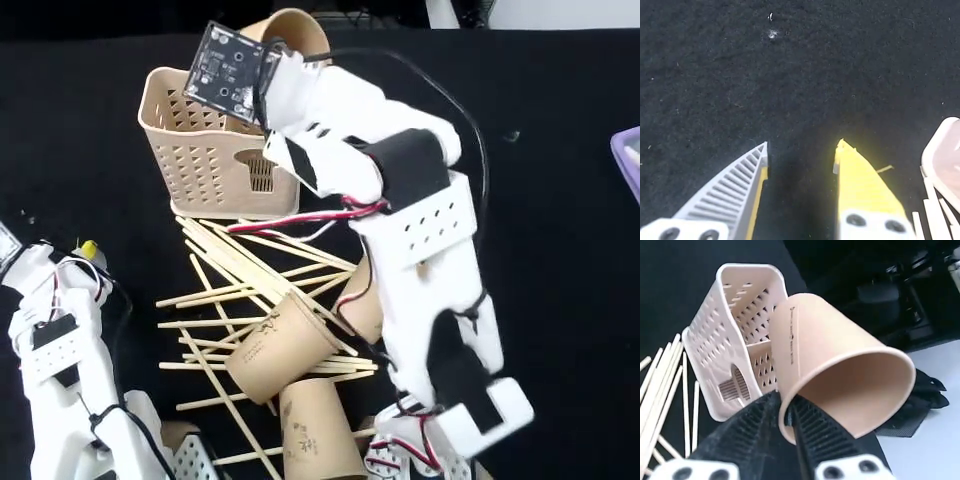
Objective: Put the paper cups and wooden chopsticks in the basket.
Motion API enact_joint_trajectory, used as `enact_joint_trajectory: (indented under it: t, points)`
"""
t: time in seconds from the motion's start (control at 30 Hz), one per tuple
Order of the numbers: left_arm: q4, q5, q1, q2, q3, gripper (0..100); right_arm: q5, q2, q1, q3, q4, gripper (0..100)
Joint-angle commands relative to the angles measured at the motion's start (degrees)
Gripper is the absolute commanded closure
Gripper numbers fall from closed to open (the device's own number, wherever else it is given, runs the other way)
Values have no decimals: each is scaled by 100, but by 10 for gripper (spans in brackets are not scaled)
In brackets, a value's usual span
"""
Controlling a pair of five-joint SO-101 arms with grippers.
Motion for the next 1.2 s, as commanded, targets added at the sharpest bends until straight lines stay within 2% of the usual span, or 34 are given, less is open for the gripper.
enact_joint_trajectory:
  t: [0.0, 0.2, 0.37, 0.43, 0.6, 0.97, 1.17]
  points:
    - [-97, 9, 101, -70, -22, 784, 369, 215, 176, -374, 290, 988]
    - [-97, 9, 101, -70, -22, 784, 527, 585, 589, -374, 396, 988]
    - [-97, 9, 101, -70, -22, 784, 519, 716, 589, -347, 396, 982]
    - [-97, 9, 101, -62, -22, 784, 492, 716, 519, -356, 378, 933]
    - [-97, 9, 84, -62, -22, 784, -554, 673, 466, -391, 211, 757]
    - [-97, 9, 101, -62, -22, 784, -1855, 576, 510, -435, -519, 773]
    - [-97, 9, 101, -62, -22, 784, -2813, 576, 695, -382, -1222, 773]
